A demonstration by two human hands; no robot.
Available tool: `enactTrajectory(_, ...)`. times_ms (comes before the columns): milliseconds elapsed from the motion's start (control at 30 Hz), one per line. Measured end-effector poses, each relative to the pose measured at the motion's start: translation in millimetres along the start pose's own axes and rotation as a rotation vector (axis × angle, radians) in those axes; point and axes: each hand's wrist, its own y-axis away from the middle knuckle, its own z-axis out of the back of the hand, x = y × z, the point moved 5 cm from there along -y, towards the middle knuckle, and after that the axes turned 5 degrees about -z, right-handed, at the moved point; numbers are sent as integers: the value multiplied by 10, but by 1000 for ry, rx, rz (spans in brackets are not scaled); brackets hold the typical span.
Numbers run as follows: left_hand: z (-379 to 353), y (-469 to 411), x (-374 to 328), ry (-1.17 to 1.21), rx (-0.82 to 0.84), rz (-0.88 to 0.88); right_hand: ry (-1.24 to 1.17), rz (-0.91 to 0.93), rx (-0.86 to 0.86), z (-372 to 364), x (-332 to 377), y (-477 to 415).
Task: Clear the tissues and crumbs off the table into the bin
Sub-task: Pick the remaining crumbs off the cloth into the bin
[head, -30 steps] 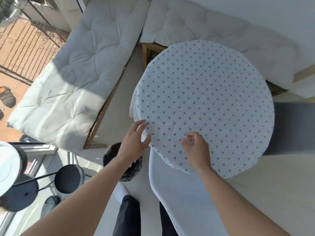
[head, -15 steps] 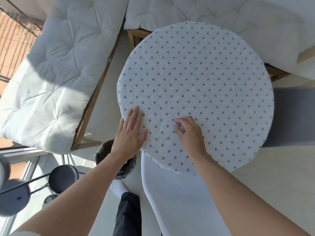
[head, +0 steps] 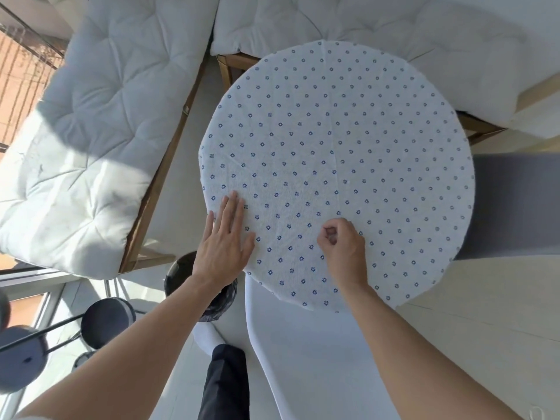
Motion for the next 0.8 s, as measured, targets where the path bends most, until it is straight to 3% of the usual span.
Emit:
enactTrajectory(167,-59,-112,-172,20,6,-33,-66,-126,-83,295,-347,36)
enactTrajectory(433,-97,-168,-229,16,-4,-22,33,-42,-58,348,-308,-64)
enactTrajectory(800,70,82,44,53,40,-109,-2,-23,140,-33,47,123)
